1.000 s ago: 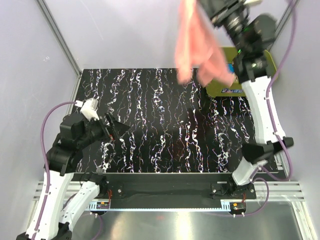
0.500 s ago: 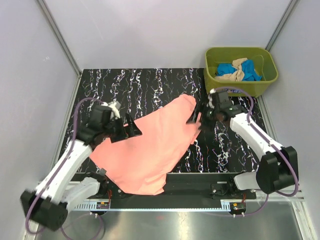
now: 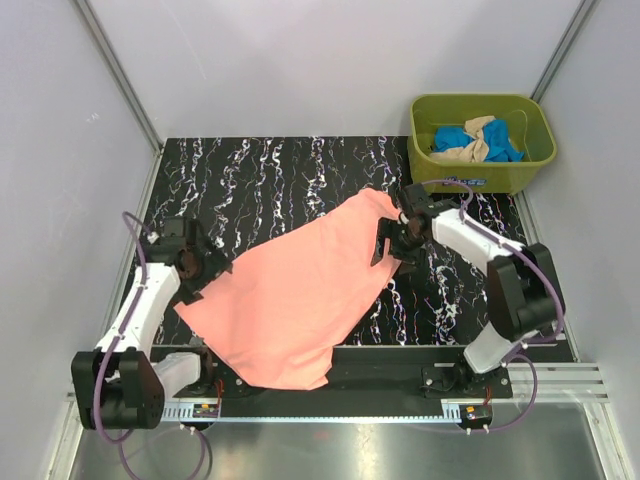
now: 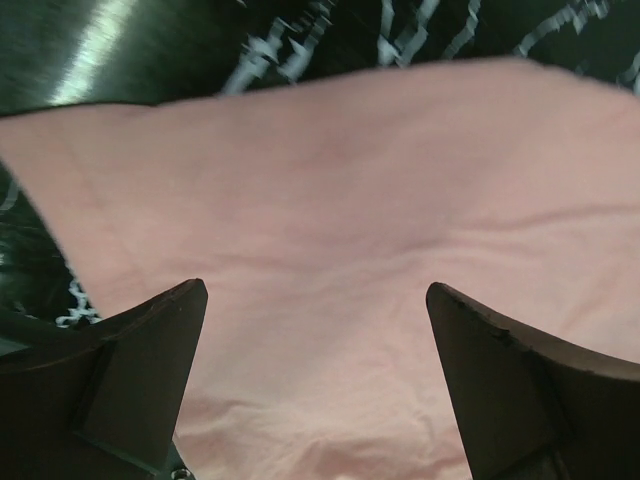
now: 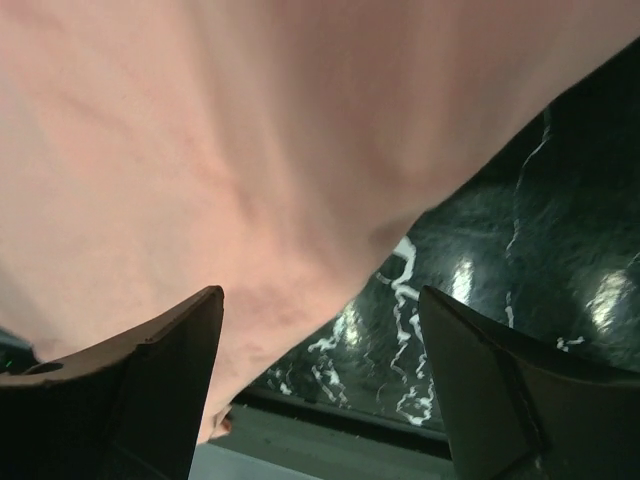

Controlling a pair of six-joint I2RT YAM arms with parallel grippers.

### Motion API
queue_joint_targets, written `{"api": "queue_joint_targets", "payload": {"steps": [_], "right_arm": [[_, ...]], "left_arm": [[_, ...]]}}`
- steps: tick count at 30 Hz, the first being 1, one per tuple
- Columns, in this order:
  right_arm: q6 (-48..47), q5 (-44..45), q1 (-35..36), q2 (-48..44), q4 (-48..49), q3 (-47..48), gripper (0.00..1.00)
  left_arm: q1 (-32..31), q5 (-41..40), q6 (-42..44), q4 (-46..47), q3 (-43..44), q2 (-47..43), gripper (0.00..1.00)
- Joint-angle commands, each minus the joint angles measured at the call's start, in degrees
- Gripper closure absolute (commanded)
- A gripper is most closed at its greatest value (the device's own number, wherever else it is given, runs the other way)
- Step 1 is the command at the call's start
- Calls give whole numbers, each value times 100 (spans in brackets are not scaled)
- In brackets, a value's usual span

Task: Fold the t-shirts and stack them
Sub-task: Flatten the tshirt out

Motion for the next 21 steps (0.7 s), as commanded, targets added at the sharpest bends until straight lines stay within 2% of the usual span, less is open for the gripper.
{"api": "queue_joint_targets", "payload": {"steps": [1,3,8,12,13,15,16,17,18,20,21], "right_arm": [[-335,971,34,455,-415,526,14],[-406,1138,34,570,-468,657,14],[-318,955,34,808,-354,676,25],[-300,550,26,957,-56,623,36],[-292,515,26,1027,6,623,36],[-309,515,34,1150,111,701,45],[-370,506,26,1160,129,737,52],[-379,523,26,1151,138,781,59],[-397,550,26,1073,86,842,73],[-484,681,26,914,-11,860,85],[-528,725,26,705,-168,860,95]], "left_arm": [[529,-729,50,77,97,102,1],[784,-729,68,140,53,443,1],[899,-281,60,544,70,1367,2],[925,-211,42,833,114,1859,9],[934,-149,86,861,149,1939,16],[969,0,130,1018,246,2184,28],[969,236,217,1080,290,2255,47],[969,316,261,1124,343,2326,58],[969,361,297,1194,439,2422,72],[969,353,411,1186,580,2449,100],[961,326,464,1212,720,2345,100]]}}
